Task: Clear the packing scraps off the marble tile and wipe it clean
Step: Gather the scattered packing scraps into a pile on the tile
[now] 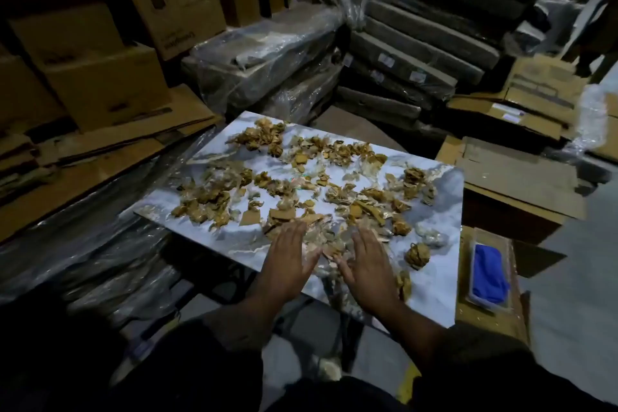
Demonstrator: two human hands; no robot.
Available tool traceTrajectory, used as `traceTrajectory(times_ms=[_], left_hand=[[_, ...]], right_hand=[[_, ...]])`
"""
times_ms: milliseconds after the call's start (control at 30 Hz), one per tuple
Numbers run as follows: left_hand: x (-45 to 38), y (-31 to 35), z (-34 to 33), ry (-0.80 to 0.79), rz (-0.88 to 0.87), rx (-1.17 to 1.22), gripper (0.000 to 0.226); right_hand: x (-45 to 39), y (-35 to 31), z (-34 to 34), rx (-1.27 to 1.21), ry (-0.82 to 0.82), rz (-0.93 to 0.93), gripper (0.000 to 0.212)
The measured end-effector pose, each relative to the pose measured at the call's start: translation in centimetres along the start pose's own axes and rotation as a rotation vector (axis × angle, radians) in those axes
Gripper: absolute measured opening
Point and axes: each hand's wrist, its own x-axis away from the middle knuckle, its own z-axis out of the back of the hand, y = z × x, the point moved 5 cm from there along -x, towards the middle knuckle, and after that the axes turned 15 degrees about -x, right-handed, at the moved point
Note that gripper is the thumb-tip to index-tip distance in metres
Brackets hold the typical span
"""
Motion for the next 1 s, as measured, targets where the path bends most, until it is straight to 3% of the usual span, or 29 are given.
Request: traceTrajectory(times_ms=[133,300,633,767,900,1000], left_hand=[[-2.6,0.9,-2.8,-0.120,-0.083,0.005,0.071],[-6.3,3.1,-4.5,-0.152,-0.213,0.007,0.072],[-10.1,8.6,-7.7,-0.294,-0.487,0.110,0.082],[-10.4,9.5,-8.7,-0.381,-0.577,0.126,0.101],[-9.6,9.3,-10.8,-0.460,-0.713,0.072,0.117],[-9.1,9.2,-11.6,-0.418,-0.852,-0.004,0.108]], right_hand=[[-1.1,2.8,0.0,-0.036,0.013,-0.085,0.060],[-2.3,6.0,1.0,0.005,0.043,-0.176,0.067],[-0.6,10.1,5.0,-0.011,0.329,-0.473,0.065],[1.1,10.8,5.5,-0.085,0.461,-0.602,0.075],[3.1,11.5,2.9,-0.125,0.366,-0.681,0.094],[3.8,11.9,1.0,-0.167,0.334,-0.766,0.106]])
